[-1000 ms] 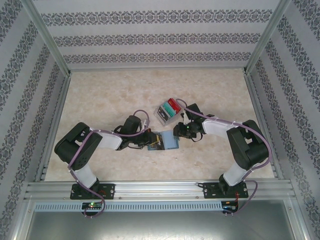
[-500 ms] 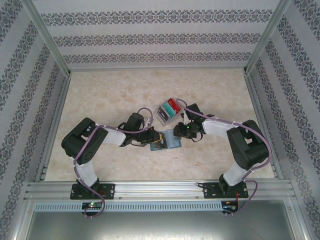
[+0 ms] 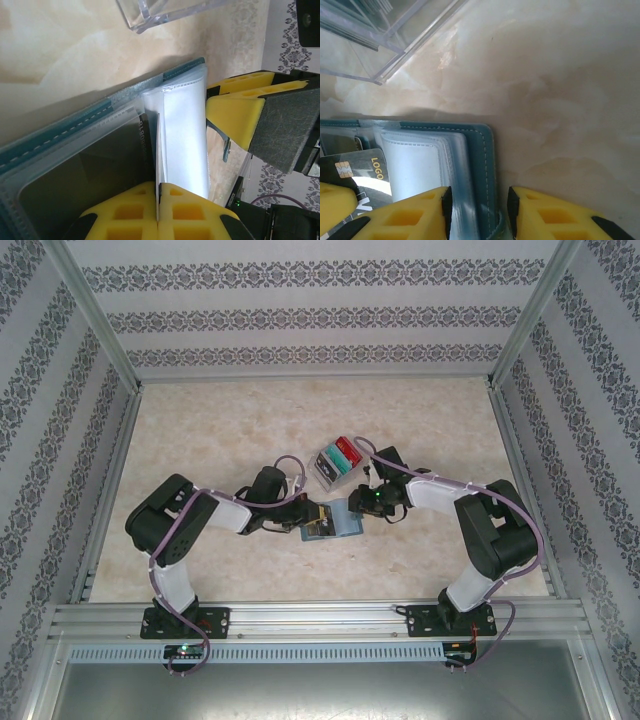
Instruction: Put the credit cards into the card holder
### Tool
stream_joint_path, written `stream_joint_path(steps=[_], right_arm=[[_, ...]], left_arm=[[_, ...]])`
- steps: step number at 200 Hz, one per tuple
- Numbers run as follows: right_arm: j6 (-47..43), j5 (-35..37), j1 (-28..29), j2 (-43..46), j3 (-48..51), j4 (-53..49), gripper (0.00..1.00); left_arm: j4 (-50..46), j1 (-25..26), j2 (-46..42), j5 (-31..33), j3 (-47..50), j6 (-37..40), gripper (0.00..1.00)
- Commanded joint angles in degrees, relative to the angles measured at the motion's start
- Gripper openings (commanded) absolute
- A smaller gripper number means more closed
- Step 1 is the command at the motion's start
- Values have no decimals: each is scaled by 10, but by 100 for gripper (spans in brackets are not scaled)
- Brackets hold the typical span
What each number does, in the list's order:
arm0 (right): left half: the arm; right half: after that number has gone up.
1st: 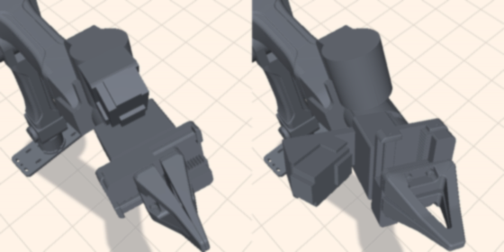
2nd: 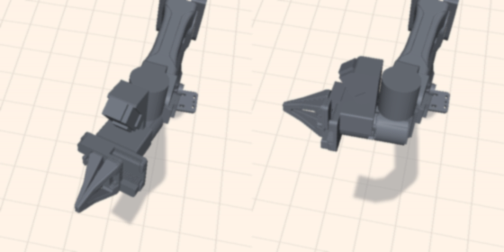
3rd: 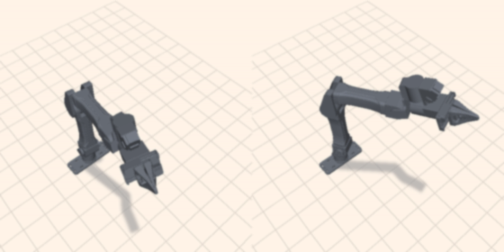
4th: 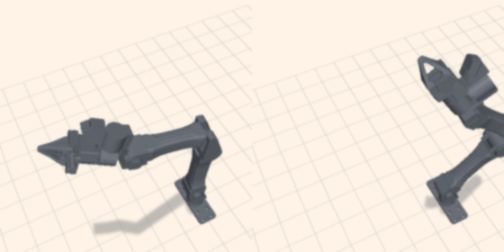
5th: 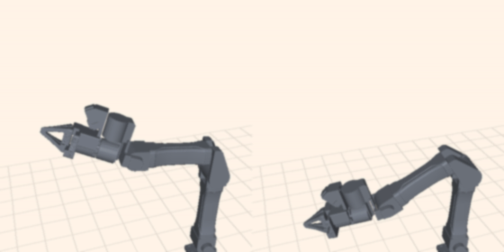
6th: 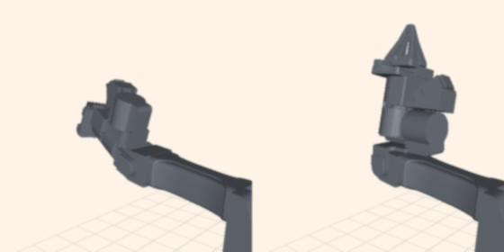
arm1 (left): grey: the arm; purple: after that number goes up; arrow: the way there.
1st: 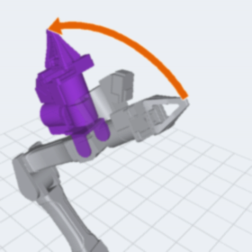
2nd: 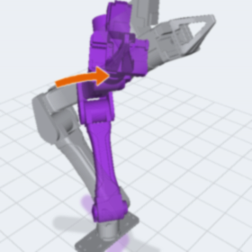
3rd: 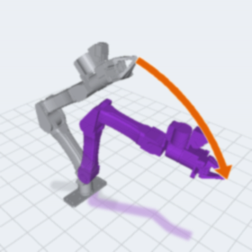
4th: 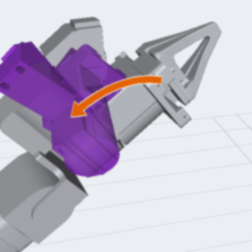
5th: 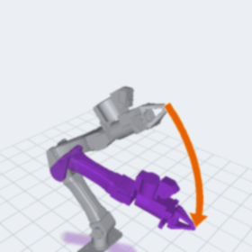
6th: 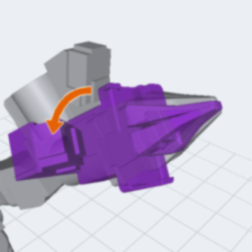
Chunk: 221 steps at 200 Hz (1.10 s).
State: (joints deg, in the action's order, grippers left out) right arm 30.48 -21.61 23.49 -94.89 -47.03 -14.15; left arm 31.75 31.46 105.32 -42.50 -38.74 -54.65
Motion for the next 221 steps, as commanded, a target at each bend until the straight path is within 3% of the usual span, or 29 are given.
stream_joint_path(steps=[1,76,142,185,221], right_arm=[[-17,12,-6,-5,8,-32,37],[-24,13,-7,-22,7,-32,36],[-23,14,-6,-26,5,-32,37],[-23,17,-6,-25,7,-33,37],[-23,23,-7,-17,10,-34,37]], left_arm=[[12,-5,32,9,-13,-4,3],[-19,-6,45,-4,-45,14,6],[32,-6,71,-20,-41,-19,11],[-2,-4,61,-41,-45,2,8],[-97,-5,27,-31,-46,36,7]])
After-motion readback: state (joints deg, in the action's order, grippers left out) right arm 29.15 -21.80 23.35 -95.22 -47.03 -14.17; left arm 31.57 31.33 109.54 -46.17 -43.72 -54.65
